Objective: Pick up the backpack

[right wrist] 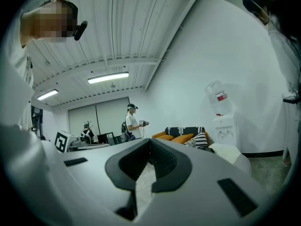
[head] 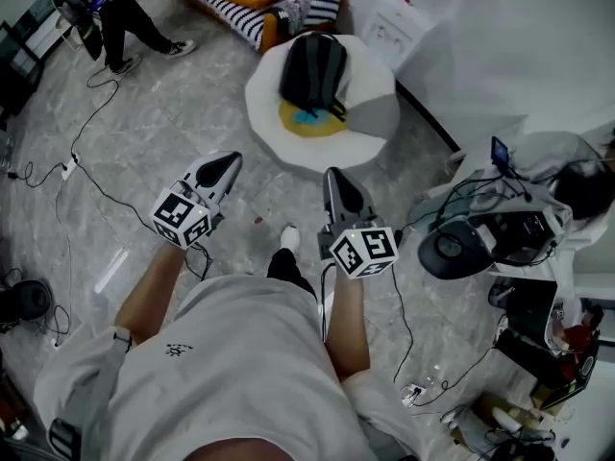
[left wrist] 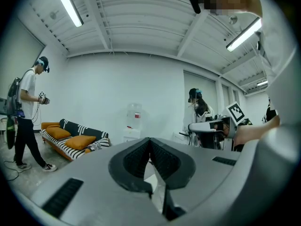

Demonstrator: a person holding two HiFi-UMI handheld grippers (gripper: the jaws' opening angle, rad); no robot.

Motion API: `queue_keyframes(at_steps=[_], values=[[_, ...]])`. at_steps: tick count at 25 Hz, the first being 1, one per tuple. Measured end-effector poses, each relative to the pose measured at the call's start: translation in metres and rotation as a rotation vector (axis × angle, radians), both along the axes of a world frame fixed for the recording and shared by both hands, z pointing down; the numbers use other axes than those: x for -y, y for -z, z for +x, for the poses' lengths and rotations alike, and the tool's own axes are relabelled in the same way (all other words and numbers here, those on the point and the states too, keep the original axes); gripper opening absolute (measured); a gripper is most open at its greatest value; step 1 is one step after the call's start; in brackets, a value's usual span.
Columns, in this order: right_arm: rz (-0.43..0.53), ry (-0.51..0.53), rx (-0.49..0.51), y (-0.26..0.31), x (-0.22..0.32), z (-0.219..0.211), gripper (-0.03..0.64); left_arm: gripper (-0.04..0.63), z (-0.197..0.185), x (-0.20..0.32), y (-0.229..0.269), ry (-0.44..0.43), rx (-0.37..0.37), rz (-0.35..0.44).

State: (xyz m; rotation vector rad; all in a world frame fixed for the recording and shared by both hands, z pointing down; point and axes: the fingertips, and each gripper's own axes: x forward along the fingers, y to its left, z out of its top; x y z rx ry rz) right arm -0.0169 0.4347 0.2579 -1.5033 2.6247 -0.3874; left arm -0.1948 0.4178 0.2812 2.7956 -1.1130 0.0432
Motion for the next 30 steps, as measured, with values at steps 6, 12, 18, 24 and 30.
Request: queue_keyframes(at_steps=[6,12,18,24,30], values=[[-0.021,0.034,0.007,-0.003,0.055,0.029,0.006,0.003,0.031,0.049,0.004,0.023,0.013,-0.010],[-0.029,0.073,0.022,-0.008,0.104,0.057,0.006,0.003,0.059,0.087,0.000,0.060,0.038,-0.019],[-0.034,0.111,0.031,-0.020,0.139,0.087,0.006,0.003,0.088,0.118,-0.007,0.094,0.049,-0.021],[-0.053,0.125,0.030,-0.034,0.157,0.105,0.006,0.003,0.108,0.134,-0.014,0.103,0.071,-0.032],[-0.062,0.132,0.038,-0.039,0.167,0.113,0.008,0.003,0.115,0.145,-0.017,0.107,0.086,-0.043]])
